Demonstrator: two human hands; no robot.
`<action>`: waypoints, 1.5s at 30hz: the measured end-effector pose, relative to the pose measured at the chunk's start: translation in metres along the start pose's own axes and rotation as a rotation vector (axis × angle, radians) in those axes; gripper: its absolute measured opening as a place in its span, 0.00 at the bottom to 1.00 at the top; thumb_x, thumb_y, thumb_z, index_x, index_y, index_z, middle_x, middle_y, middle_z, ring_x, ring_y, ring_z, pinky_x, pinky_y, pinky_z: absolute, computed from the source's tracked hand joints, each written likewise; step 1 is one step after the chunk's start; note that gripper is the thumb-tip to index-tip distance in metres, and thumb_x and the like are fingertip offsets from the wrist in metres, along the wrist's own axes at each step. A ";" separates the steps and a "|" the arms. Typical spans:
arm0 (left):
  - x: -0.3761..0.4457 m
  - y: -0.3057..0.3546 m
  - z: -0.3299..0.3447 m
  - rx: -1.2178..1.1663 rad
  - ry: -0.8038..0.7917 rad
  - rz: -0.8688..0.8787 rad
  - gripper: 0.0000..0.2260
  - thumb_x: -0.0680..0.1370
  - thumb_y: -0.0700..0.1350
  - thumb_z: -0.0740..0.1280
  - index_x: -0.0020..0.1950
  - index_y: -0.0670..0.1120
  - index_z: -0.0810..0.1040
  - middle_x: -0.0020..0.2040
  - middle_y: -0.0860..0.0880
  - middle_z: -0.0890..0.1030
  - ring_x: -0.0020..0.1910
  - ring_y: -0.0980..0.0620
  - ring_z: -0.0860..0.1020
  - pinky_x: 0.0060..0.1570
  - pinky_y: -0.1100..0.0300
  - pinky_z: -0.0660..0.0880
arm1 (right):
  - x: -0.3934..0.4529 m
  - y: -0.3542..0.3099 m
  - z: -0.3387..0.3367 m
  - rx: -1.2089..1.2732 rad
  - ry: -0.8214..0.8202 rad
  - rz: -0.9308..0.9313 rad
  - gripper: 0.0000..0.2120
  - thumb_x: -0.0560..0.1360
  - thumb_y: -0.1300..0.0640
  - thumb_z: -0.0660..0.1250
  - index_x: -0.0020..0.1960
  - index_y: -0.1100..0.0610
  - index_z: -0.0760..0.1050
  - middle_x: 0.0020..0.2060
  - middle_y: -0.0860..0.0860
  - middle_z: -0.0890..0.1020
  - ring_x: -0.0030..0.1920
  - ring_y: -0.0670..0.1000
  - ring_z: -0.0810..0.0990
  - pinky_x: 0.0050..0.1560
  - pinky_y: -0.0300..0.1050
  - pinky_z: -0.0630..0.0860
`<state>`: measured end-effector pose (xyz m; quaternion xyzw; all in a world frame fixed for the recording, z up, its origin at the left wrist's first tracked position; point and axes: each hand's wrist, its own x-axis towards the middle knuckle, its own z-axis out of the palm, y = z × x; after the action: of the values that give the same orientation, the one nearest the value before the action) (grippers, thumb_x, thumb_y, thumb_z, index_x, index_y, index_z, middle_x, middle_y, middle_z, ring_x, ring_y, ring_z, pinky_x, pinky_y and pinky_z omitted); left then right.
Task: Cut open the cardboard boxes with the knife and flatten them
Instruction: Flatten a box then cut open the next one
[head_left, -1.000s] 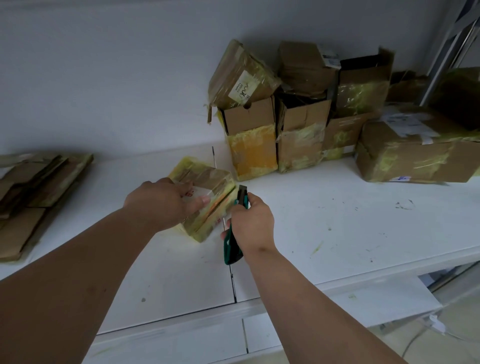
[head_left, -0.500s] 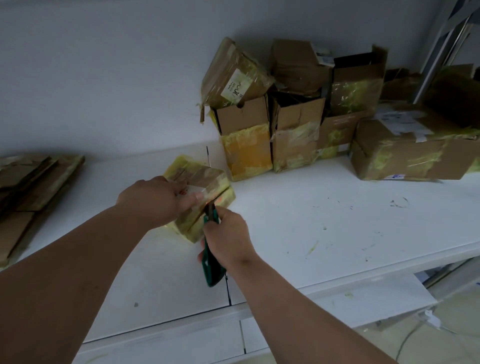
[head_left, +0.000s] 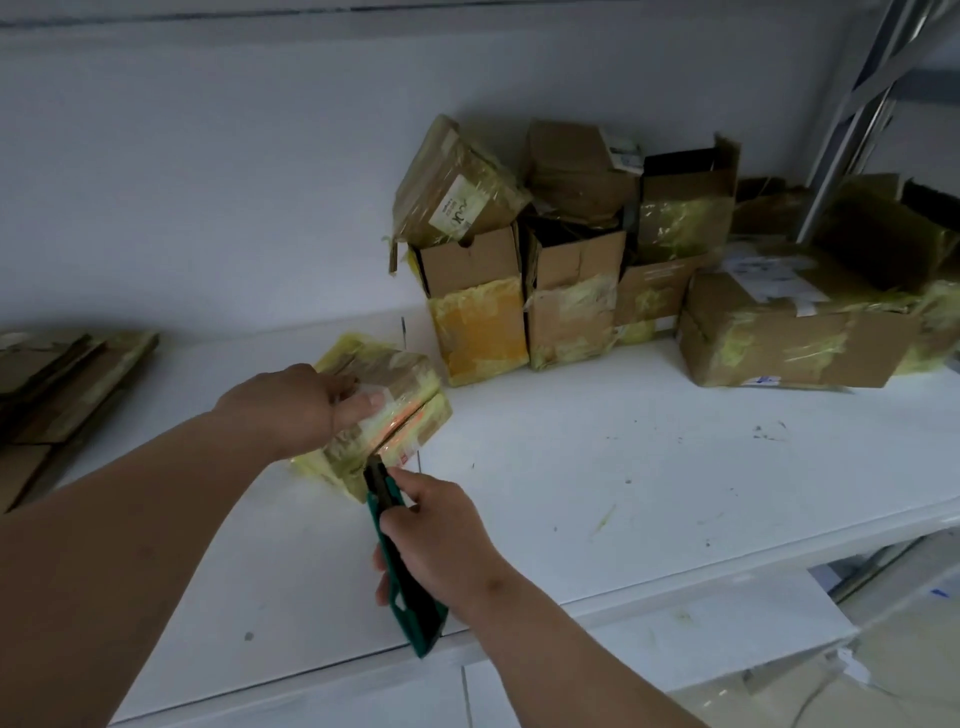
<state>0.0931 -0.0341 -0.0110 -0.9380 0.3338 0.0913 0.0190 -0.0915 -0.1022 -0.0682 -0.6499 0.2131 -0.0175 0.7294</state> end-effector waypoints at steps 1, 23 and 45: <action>0.000 0.000 0.000 -0.001 0.005 -0.005 0.44 0.65 0.79 0.42 0.71 0.60 0.70 0.50 0.50 0.73 0.50 0.48 0.77 0.54 0.49 0.76 | 0.000 0.000 -0.001 -0.002 -0.004 0.003 0.26 0.76 0.67 0.53 0.69 0.52 0.73 0.33 0.59 0.75 0.23 0.54 0.75 0.25 0.40 0.74; -0.029 -0.017 -0.019 0.071 -0.275 -0.108 0.57 0.55 0.85 0.47 0.79 0.57 0.56 0.77 0.48 0.57 0.74 0.42 0.59 0.71 0.52 0.60 | -0.004 0.011 -0.013 -0.284 0.072 -0.120 0.25 0.79 0.59 0.55 0.72 0.40 0.65 0.40 0.47 0.80 0.26 0.47 0.80 0.34 0.42 0.78; -0.025 -0.053 -0.005 -0.290 0.035 0.098 0.21 0.80 0.63 0.52 0.74 0.69 0.59 0.72 0.54 0.72 0.68 0.49 0.72 0.62 0.58 0.67 | 0.032 0.012 -0.009 -0.780 0.543 -0.777 0.23 0.79 0.52 0.55 0.73 0.49 0.70 0.32 0.48 0.76 0.29 0.50 0.71 0.33 0.46 0.73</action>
<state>0.1079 0.0222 -0.0026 -0.9150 0.3627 0.1229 -0.1270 -0.0684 -0.1189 -0.0893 -0.8715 0.1294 -0.3677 0.2976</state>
